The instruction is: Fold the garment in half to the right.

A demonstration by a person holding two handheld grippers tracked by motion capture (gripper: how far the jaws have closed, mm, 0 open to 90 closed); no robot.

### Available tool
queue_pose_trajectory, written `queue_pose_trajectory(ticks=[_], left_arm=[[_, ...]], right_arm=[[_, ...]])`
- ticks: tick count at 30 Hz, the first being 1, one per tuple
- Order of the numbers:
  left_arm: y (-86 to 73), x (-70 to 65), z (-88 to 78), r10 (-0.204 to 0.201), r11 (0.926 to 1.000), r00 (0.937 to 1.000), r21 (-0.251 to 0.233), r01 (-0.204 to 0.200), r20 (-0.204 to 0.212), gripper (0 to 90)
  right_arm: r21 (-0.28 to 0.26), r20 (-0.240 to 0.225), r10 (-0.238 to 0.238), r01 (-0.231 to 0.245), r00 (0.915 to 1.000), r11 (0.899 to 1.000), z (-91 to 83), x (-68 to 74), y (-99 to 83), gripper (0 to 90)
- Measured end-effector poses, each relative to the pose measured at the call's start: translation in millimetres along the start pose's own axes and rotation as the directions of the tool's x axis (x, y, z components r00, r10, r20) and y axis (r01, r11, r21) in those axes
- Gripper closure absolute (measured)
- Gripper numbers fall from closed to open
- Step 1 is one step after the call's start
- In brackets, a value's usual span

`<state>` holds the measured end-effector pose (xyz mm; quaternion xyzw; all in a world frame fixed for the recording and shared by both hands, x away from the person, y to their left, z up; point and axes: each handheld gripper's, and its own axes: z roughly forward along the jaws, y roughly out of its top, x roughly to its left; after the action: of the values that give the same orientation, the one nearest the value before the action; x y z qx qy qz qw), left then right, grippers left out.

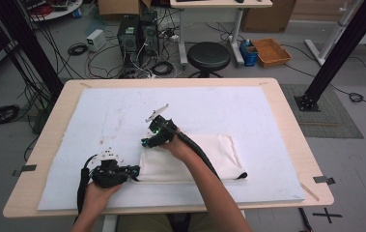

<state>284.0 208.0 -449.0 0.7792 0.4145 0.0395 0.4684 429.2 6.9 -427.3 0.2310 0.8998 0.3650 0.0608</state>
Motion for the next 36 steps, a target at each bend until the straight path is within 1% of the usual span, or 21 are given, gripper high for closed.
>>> queue_pose_trajectory(ticks=[2,3,4,5,6,7,8,10,13,16,18,21,24,26,29,30,31,34,35,36], left_arm=[[0.0,0.4,0.0,-0.002,1.0,1.0,0.001,0.002,0.001,85.3],[-0.1,0.7,0.0,-0.004,1.0,1.0,-0.001,0.004,0.001,85.3],[-0.1,1.2,-0.1,-0.002,1.0,1.0,-0.001,0.002,0.001,85.3],[0.0,1.3,-0.4,-0.002,1.0,1.0,-0.004,0.002,0.0,85.3],[0.2,1.2,-1.2,-0.002,1.0,1.0,-0.008,0.002,0.003,85.3],[0.5,1.0,-1.6,-0.001,0.9999,1.0,-0.013,0.002,0.006,85.3],[1.1,0.6,-2.3,0.001,0.9998,0.9999,-0.021,-0.001,0.012,85.3],[2.7,-0.5,-4.1,0.003,0.9991,0.9996,-0.043,-0.001,0.028,85.3],[4.9,-2.4,-5.7,-0.013,0.9965,0.9974,-0.082,0.019,0.071,85.3],[7.9,-4.7,-7.2,-0.028,0.9922,0.9923,-0.117,0.042,0.12,85.3],[10.8,-7.8,-6.7,-0.023,0.9906,0.9886,-0.13,0.043,0.148,85.3],[17.1,-14.1,-2.4,-0.017,0.9879,0.9825,-0.148,0.045,0.186,85.3],[27.4,-22.2,4.0,0.0,0.9868,0.9773,-0.158,0.034,0.212,85.3],[34.3,-28.8,8.0,0.018,0.9857,0.9733,-0.167,0.021,0.229,85.3],[43.9,-37.2,16.4,0.041,0.9851,0.9679,-0.172,0.003,0.248,85.3],[46.9,-40.2,20.5,0.044,0.9848,0.9661,-0.174,0.001,0.254,85.3],[50.0,-42.5,24.6,0.054,0.9855,0.9641,-0.17,-0.009,0.26,85.3],[57.6,-50.9,38.7,0.059,0.9857,0.9575,-0.168,-0.011,0.282,85.3],[60.0,-53.0,43.8,0.068,0.986,0.9557,-0.165,-0.021,0.286,85.3],[62.2,-55.6,48.6,0.064,0.9867,0.9538,-0.162,-0.017,0.293,85.3]], right_arm=[[0.036,0.003,-0.024,0.024,0.9997,0.999,5.4,2.3,1.0,52.1],[0.056,-0.001,-0.041,0.041,0.9991,0.998,8.2,3.3,0.7,57.9],[0.064,-0.009,-0.047,0.048,0.9988,0.997,10.4,4.4,0.4,61.5],[0.06,-0.026,-0.053,0.054,0.9983,0.997,10.5,4.5,0.8,69.9],[0.054,-0.029,-0.071,0.072,0.9971,0.996,9.5,5.5,1.3,77.0],[0.053,-0.021,-0.085,0.086,0.9962,0.995,7.4,5.9,1.9,82.4],[0.051,-0.021,-0.085,0.086,0.9961,0.995,5.9,5.8,2.2,83.5],[0.026,-0.031,-0.084,0.085,0.996,0.996,0.1,3.6,2.6,84.6],[-0.026,-0.05,-0.072,0.071,0.9961,0.997,-11.5,0.3,2.7,84.8],[-0.075,-0.07,-0.055,0.05,0.996,0.996,-23.5,-1.7,1.0,84.8],[-0.104,-0.08,-0.061,0.053,0.9949,0.993,-31.3,-2.9,-1.4,84.8],[-0.139,-0.085,-0.056,0.044,0.9948,0.989,-43.9,-5.6,-6.4,84.9],[-0.185,-0.092,-0.038,0.021,0.9951,0.983,-57.9,-9.8,-13.1,85.0],[-0.217,-0.091,-0.026,0.006,0.9955,0.976,-67.4,-13.4,-18.4,85.2],[-0.245,-0.086,-0.004,-0.018,0.9963,0.969,-81.3,-20.1,-26.2,85.4],[-0.257,-0.082,0.001,-0.022,0.9966,0.966,-85.6,-22.6,-28.9,85.5],[-0.266,-0.08,0.01,-0.031,0.9968,0.963,-89.7,-25.2,-31.8,85.7],[-0.285,-0.074,0.03,-0.049,0.9968,0.957,-101.3,-33.2,-41.3,86.2],[-0.29,-0.07,0.037,-0.056,0.9969,0.955,-105.0,-36.1,-44.8,86.3],[-0.297,-0.07,0.047,-0.066,0.9964,0.953,-108.5,-39.0,-48.4,86.4]])
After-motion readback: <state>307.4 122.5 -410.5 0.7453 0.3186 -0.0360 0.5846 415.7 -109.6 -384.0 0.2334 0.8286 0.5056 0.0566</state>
